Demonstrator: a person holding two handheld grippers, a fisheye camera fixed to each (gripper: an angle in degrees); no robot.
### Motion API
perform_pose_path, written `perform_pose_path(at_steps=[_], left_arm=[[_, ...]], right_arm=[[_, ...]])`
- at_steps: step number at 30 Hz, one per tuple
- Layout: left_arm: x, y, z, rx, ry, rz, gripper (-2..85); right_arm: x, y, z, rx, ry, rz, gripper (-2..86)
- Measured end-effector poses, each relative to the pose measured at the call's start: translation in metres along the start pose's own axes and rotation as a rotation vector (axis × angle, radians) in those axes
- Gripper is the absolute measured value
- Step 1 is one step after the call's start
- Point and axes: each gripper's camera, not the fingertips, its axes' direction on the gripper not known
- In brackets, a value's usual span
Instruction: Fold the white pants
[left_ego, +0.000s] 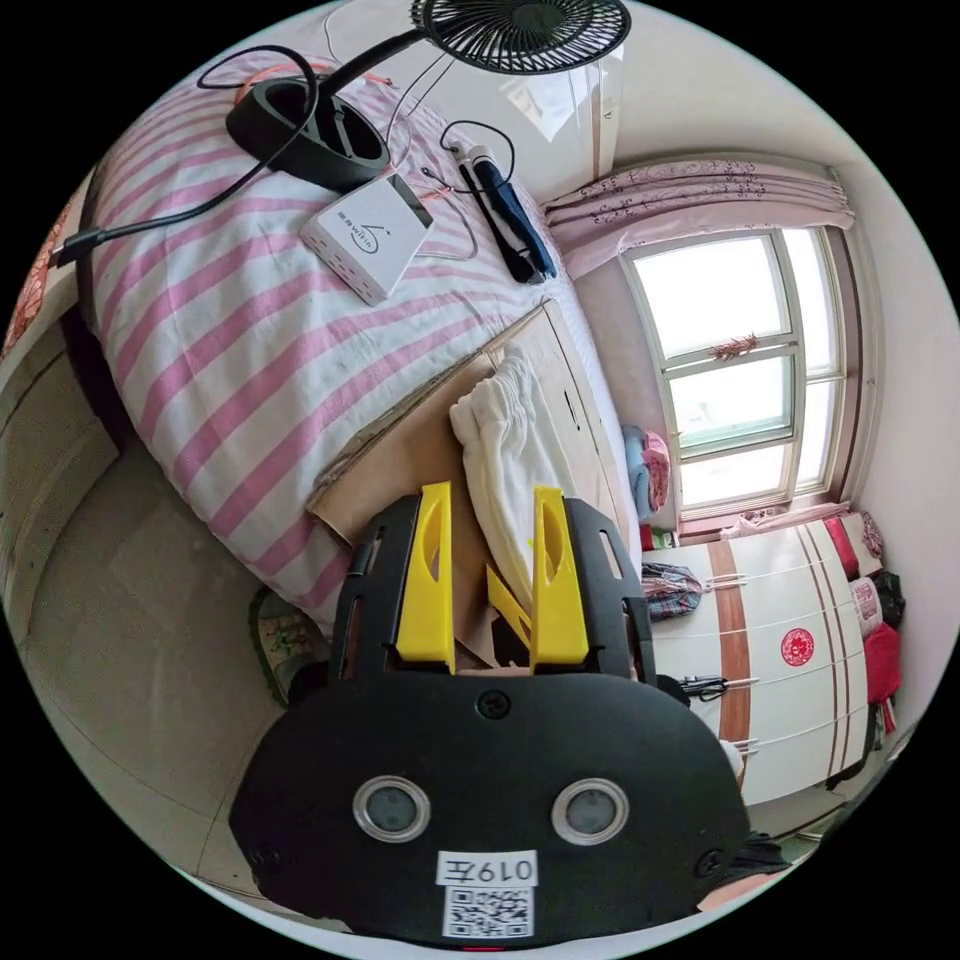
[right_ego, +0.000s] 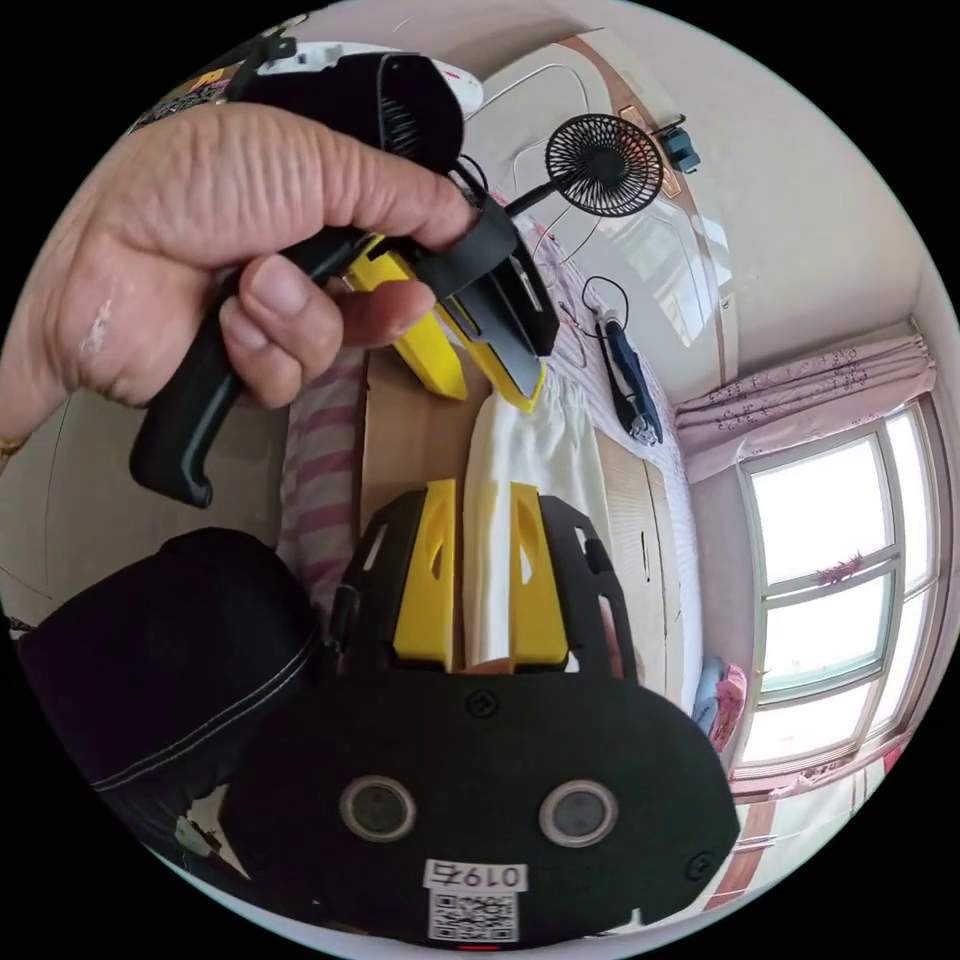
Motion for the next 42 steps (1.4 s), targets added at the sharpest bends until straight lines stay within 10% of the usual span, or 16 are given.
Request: perform_pose_path(at_steps=[27,42], left_arm=[[-0.055,-0.027,0.042,0.059,0.137,-0.124,7.0],[0.060,0.009,0.048,0.234,-0.076,0.430,0.7]], right_arm=[[0.179,-0.068,0.047,0.114,-0.037,0.161,-0.1],[0.575,-0.065,0.180,0.195,-0.967,0.168,9.5]])
